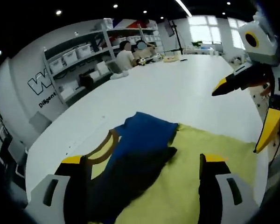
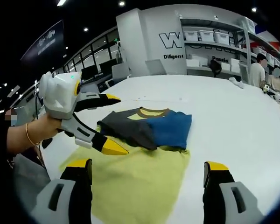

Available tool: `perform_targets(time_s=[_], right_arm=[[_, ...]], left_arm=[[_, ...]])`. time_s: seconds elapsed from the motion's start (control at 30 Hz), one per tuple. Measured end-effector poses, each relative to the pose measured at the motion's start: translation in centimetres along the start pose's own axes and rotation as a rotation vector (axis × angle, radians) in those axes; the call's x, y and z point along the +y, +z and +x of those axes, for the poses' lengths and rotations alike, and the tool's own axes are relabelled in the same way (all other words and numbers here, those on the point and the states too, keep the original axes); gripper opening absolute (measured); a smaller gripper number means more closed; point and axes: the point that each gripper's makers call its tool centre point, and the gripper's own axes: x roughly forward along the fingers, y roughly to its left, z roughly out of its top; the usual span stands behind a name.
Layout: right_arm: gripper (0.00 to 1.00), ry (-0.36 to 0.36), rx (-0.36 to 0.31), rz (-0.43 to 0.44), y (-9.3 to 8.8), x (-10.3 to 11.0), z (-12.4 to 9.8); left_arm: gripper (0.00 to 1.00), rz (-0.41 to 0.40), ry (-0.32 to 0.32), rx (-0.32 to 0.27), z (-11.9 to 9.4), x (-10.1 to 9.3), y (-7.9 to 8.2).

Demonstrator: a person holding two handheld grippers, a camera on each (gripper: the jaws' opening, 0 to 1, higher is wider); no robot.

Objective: Fold the garment on the visible template until the final outline fits inside the template.

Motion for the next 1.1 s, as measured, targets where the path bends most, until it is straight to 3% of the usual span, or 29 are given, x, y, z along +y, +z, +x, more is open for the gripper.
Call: perform_targets(time_s=[0.1, 0.6, 0.83, 1.1], right_arm=[[0.99, 0.004, -0.014, -0.007, 0.7, 0.0, 0.5], [0.81, 0.042, -0.039, -0.079, 3.4, 1.0, 4.0], [0.69, 0.025, -0.005, -0.197, 3.8, 1.7, 5.8], [0.65, 0.044, -0.007, -0.192, 4.1, 2.2, 7.6]], left_arm=[[0.99, -0.023, 0.008, -0.003, -0.8, 0.4, -0.7], [0.83, -0.022, 0.169, 0.054, -4.5, 6.4, -5.5], [0.74, -0.106, 0.21, 0.039, -5.5, 8.6, -7.5], [0.65, -0.193, 0.244, 0.071, -6.5, 10.4, -10.7]])
